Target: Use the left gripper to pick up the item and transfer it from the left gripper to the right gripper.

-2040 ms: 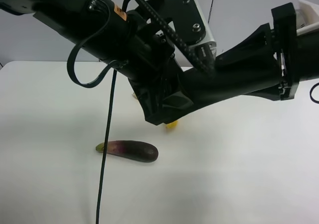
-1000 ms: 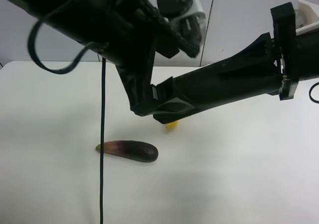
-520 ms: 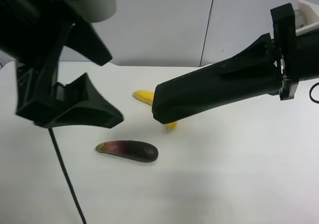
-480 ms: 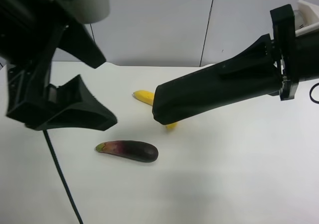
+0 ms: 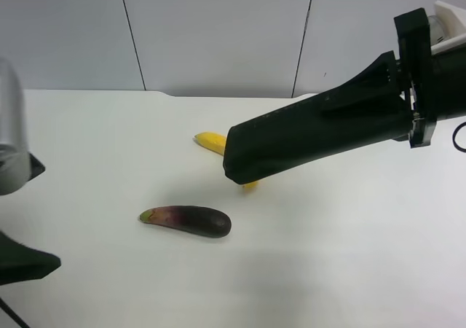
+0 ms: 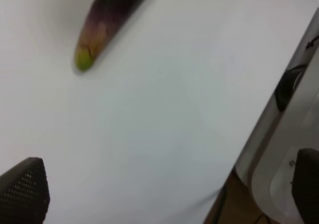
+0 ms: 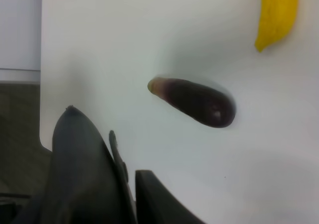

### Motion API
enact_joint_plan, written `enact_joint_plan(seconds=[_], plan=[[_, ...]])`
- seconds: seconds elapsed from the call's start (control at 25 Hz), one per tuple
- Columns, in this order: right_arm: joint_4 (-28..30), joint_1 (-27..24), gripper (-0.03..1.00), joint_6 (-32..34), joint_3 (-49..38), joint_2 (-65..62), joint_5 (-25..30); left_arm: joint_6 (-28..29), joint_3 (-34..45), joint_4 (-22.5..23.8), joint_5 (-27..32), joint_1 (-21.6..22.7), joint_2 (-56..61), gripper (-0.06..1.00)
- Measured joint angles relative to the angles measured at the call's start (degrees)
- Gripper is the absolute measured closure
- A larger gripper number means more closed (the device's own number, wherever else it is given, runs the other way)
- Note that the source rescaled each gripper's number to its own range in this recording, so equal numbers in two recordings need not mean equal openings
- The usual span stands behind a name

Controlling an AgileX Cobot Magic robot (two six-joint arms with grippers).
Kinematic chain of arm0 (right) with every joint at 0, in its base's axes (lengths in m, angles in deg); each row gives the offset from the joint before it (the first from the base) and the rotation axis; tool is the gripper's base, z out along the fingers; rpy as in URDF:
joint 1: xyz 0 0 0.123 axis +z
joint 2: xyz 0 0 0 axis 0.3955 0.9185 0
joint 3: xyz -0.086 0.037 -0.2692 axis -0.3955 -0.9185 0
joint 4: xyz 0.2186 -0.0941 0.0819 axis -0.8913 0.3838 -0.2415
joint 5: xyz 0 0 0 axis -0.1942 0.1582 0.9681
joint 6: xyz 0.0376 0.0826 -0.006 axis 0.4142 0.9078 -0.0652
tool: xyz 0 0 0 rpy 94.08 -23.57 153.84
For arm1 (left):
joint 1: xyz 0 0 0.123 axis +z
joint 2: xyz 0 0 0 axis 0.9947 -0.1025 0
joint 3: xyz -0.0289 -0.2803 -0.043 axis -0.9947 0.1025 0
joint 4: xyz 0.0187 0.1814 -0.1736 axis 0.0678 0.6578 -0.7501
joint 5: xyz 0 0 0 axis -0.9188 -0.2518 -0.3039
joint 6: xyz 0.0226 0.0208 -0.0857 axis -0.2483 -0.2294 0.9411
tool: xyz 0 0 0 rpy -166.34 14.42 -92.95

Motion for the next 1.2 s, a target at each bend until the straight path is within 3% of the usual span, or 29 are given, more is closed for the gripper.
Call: enact_joint_plan(seconds=[0.44,0.76,1.2], plan=[[0.0,0.0,0.96,0.0,0.0,0.0,0.0,10.2,8.2,0.0,-0.1,-0.1,29.8,-0.05],[0.0,0.0,0.96,0.0,0.0,0.0,0.0,11.4,14.3,0.0,-0.1,-0.1,49.3,-0.05],[0.0,0.0,0.96,0.0,0.0,0.0,-0.1,11.4,16.8,0.0,0.2,-0.1,51.5,-0.05]])
